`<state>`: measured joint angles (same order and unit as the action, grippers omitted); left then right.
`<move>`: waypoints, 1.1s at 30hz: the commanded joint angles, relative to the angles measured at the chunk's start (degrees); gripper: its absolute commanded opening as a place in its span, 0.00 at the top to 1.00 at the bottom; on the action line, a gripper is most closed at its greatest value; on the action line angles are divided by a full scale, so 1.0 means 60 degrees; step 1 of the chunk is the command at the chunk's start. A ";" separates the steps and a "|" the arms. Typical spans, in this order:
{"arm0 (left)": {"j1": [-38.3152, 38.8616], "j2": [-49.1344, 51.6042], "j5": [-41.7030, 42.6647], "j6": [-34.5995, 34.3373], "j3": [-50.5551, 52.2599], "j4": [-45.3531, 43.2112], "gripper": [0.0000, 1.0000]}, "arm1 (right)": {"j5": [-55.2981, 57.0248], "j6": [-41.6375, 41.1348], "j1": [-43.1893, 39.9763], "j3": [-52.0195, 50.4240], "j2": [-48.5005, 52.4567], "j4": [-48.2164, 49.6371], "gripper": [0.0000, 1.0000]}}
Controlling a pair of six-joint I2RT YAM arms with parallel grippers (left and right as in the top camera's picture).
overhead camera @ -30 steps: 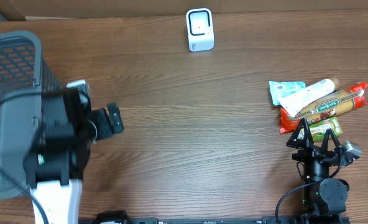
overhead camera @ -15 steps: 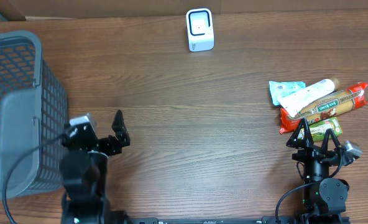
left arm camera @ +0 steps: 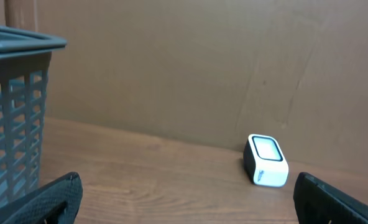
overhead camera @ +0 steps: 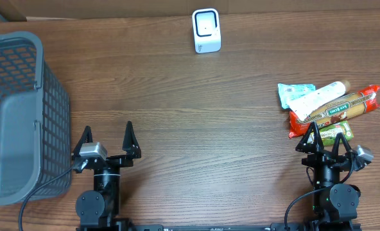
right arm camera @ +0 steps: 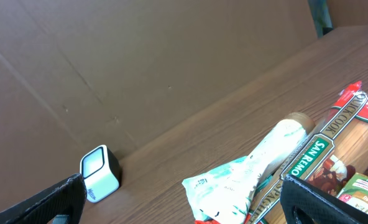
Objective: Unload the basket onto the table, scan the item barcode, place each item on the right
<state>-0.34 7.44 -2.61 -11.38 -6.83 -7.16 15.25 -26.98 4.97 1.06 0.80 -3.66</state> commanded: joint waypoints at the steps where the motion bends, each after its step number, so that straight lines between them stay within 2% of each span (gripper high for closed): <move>1: 0.0058 -0.0189 -0.0135 0.0113 0.0590 -0.0663 0.00 | 0.0025 0.0069 0.0044 -0.0102 -0.0106 0.0066 0.00; 6: 0.0055 -0.0415 -0.0135 0.0109 0.1093 -0.1366 0.00 | 0.0025 0.0069 0.0044 -0.0102 -0.0106 0.0066 0.00; 12: 0.0055 -0.1246 -0.0127 0.0109 0.1096 -0.0969 0.01 | 0.0025 0.0069 0.0044 -0.0102 -0.0106 0.0066 0.00; 23: 0.0062 -0.1206 -0.0127 0.0113 0.1093 -0.0470 0.00 | 0.0025 0.0069 0.0044 -0.0102 -0.0106 0.0066 0.00; 27: 0.0062 -0.1206 -0.0127 0.0113 0.1093 0.0280 0.00 | 0.0025 0.0069 0.0044 -0.0102 -0.0106 0.0066 0.00; 31: 0.0062 -0.1195 -0.0109 0.0138 0.1093 0.1989 0.00 | 0.0025 0.0069 0.0044 -0.0102 -0.0106 0.0066 0.00; 33: 0.0062 -0.1126 -0.0069 0.0149 0.1082 0.1861 0.00 | 0.0025 0.0069 0.0044 -0.0102 -0.0106 0.0066 0.00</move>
<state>-0.34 0.93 -2.72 -11.38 -0.47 4.34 15.25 -26.94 4.97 1.06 0.80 -3.64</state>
